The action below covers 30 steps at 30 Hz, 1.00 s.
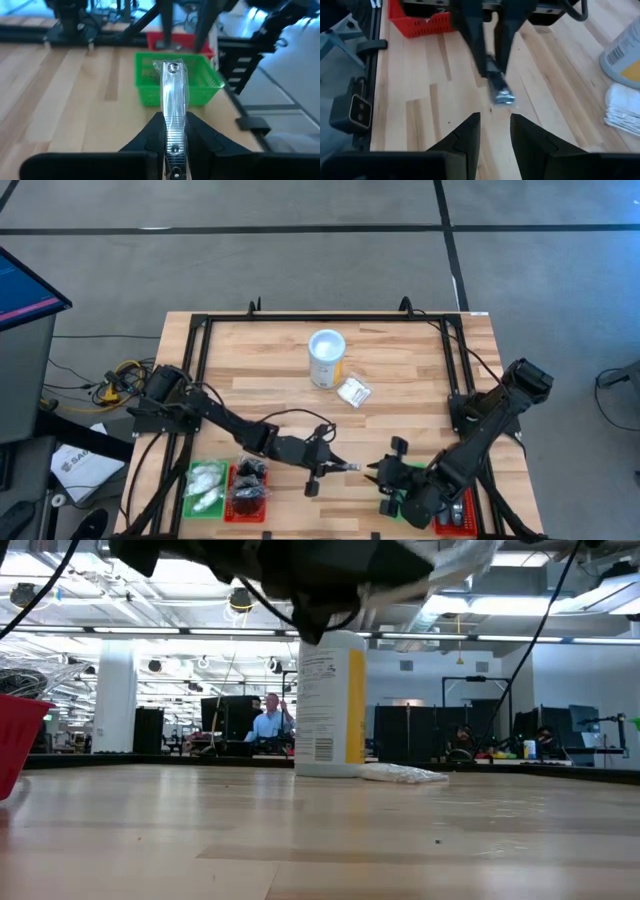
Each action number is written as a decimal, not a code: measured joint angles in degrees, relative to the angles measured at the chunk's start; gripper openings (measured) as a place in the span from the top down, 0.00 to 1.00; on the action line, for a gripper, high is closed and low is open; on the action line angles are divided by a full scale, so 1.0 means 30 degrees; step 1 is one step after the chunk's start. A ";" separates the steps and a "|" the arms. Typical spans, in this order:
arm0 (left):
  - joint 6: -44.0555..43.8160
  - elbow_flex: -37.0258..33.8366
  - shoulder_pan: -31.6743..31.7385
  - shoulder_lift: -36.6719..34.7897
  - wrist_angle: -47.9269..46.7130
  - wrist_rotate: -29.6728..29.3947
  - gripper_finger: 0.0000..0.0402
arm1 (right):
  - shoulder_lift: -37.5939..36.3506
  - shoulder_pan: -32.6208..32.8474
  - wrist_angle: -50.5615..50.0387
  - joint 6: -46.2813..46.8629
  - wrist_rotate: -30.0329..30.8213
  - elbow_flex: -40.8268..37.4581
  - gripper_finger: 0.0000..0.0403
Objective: Pick & Place Travel size toiletries
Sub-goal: Put the nail cutter into the right green bin
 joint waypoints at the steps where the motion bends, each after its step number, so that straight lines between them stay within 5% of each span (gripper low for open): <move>1: 0.0105 0.0006 -0.0012 -0.0015 0.0202 0.0039 0.90 | 0.0000 -0.0054 0.0108 -0.0049 0.0000 0.0000 0.76; 30: 0.0643 0.0018 -0.0009 -0.0019 0.1689 -0.0066 0.90 | 0.0000 -0.0751 0.1293 -0.1647 -0.0081 0.0000 0.76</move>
